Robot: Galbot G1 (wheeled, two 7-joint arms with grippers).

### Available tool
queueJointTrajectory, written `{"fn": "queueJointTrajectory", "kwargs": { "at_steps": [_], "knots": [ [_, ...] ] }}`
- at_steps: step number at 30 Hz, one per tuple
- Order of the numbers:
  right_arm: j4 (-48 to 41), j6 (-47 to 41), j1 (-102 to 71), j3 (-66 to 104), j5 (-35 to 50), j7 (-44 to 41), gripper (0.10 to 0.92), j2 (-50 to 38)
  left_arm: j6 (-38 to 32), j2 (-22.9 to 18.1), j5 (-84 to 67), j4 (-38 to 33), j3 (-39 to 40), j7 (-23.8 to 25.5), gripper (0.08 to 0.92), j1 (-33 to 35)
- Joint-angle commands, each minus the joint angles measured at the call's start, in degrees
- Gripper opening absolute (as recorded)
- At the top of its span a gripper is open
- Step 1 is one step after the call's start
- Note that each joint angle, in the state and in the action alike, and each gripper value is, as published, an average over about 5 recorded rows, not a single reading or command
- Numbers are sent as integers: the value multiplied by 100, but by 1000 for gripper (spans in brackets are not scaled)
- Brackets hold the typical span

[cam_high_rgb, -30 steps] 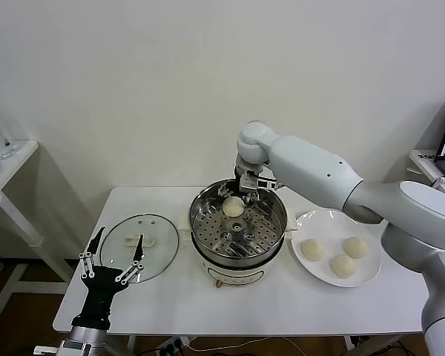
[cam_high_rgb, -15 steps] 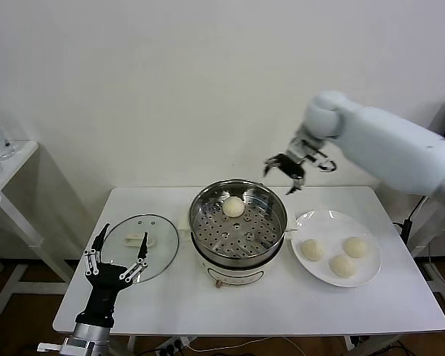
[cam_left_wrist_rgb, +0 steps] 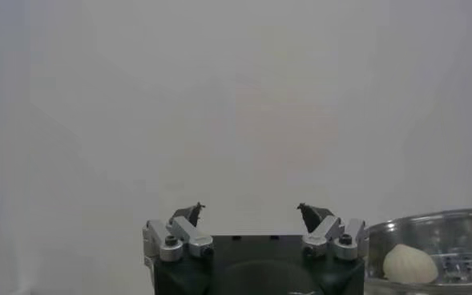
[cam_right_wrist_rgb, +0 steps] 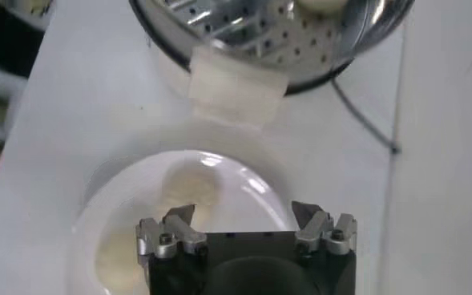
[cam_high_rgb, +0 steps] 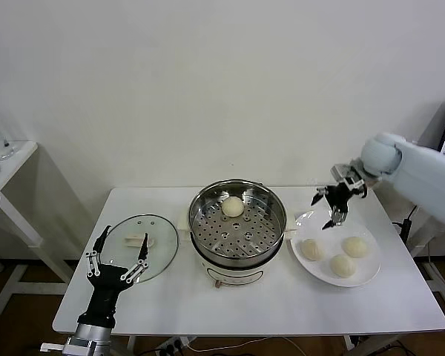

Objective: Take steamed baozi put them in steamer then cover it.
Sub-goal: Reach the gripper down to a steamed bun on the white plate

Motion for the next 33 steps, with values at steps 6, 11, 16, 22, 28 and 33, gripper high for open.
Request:
{"fn": "queueJointTrajectory", "kwargs": {
  "at_steps": [6,11,16,22,28,33],
  "knots": [
    [-531,-345,-940,244,-126,254,823,307,-33,-20,6,19,-68,0,823,29],
    [-695,-259,-1039,296,-273,235,823,445,-63,-18,75,51,-34,31,823,42],
    [-819,-234,-1066,301,-328,229,823,596,-79,-24,99,59,-3,33,823,38],
    [-954,-213,-1103,292,-418,174,821,748,-114,-7,99,73,-43,26,823,54],
    [-1032,-192,-1133,293,-522,125,800,831,-137,-8,99,71,-54,23,823,60],
    [-1038,-181,-1129,298,-592,145,746,855,-142,-16,98,78,-62,9,823,55]
  ]
}}
